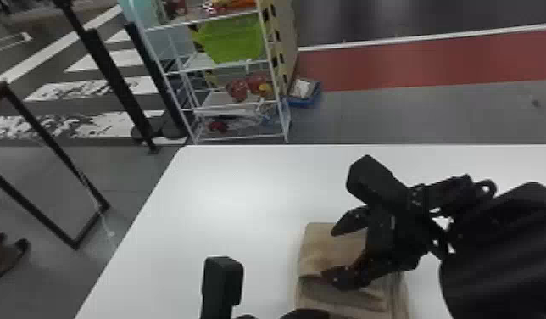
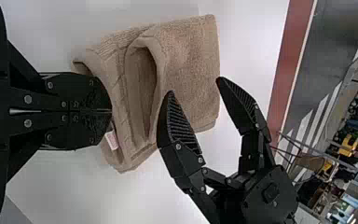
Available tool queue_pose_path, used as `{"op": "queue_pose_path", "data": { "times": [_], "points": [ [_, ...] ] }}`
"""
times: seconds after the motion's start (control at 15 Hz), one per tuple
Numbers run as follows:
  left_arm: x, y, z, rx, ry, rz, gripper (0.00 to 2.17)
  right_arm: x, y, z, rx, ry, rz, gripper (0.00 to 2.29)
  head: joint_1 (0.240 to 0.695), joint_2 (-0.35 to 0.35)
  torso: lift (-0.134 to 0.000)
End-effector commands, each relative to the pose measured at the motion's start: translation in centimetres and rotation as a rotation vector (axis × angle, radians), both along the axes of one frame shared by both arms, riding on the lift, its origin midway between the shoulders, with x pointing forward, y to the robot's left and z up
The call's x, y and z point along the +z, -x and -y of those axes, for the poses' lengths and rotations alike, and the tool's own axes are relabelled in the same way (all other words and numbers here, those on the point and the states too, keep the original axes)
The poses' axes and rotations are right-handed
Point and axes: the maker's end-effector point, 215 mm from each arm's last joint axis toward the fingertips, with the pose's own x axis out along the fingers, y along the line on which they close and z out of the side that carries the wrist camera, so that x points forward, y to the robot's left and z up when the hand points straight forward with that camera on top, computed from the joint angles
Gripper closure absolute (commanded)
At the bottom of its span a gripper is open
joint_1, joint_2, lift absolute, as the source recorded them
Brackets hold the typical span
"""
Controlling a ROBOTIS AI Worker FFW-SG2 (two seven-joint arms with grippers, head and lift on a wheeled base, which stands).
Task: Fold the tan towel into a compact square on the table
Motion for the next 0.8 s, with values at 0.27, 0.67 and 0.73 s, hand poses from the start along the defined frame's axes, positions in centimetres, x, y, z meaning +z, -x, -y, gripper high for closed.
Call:
{"op": "queue_pose_path", "data": {
  "times": [0.27,0.67,0.73],
  "points": [
    [3.1,-1.4,-0.4,0.005,-0.004,0.079,1.88,0.0,-0.1,0.5,0.056,0.008,0.068,0.29,0.695,0.311,-0.123],
    [-0.7,-1.6,-0.2,0.01,-0.013,0.009,1.88,0.1,-0.2,0.7,0.065,0.006,0.082,0.29,0.695,0.284,-0.123],
    [-1.1,-1.3,-0.3,0.01,-0.018,-0.006,1.88,0.2,-0.2,0.5,0.084,0.009,0.102,0.29,0.695,0.285,-0.123]
  ]
}}
